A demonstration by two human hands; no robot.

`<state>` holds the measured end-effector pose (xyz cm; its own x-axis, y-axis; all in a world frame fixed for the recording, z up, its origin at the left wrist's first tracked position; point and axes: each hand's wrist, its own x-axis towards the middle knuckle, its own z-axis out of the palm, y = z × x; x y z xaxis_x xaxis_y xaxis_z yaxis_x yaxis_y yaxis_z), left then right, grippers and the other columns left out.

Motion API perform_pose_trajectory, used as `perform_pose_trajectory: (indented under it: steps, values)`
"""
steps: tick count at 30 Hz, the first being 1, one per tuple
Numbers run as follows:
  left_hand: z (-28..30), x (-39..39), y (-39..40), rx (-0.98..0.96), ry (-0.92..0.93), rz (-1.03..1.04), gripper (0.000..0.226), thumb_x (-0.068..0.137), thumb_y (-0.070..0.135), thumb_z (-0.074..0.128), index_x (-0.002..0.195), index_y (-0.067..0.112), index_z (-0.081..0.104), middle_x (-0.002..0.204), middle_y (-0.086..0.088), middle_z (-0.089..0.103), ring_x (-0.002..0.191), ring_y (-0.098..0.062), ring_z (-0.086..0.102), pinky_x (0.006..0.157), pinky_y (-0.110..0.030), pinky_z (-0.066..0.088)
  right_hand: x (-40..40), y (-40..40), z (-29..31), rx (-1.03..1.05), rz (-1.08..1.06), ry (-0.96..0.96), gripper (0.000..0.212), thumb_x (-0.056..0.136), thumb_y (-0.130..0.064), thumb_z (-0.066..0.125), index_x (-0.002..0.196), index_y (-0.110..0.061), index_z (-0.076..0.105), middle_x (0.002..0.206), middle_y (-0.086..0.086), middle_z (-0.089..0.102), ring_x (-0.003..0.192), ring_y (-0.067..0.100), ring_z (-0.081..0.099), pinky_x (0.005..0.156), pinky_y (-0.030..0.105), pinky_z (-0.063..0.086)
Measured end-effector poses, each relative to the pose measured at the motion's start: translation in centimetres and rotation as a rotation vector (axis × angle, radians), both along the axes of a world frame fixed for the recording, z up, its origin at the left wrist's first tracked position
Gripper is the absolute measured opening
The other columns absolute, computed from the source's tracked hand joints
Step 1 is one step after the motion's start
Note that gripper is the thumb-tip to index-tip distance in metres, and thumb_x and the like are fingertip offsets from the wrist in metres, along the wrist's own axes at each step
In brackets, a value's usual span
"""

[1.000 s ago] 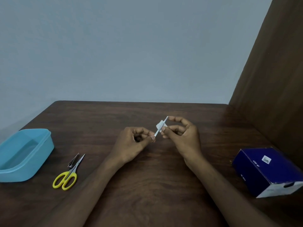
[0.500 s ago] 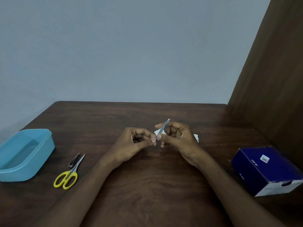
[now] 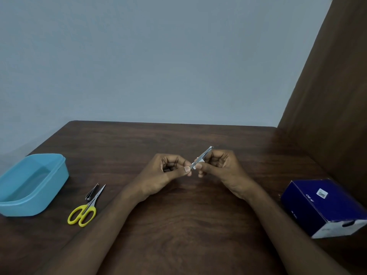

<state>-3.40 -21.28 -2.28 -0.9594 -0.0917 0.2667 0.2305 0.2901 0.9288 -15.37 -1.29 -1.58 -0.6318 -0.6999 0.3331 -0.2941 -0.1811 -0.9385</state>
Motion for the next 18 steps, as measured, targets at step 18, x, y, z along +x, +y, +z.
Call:
perform_pose_trajectory:
  steps: [18]
  values:
    - [-0.1,0.0,0.0,-0.004,-0.006,0.049,0.014,0.097,0.031,0.075,0.096,0.018,0.081,0.092,-0.004,0.081,0.089,-0.017,0.067,0.086,-0.038,0.046,-0.5,0.8,1.3,-0.164,-0.108,-0.245,0.006,0.080,-0.015,0.083,0.080,-0.010,0.079,0.075,0.008,0.069,0.065,0.015,0.063,0.065,0.030,0.061]
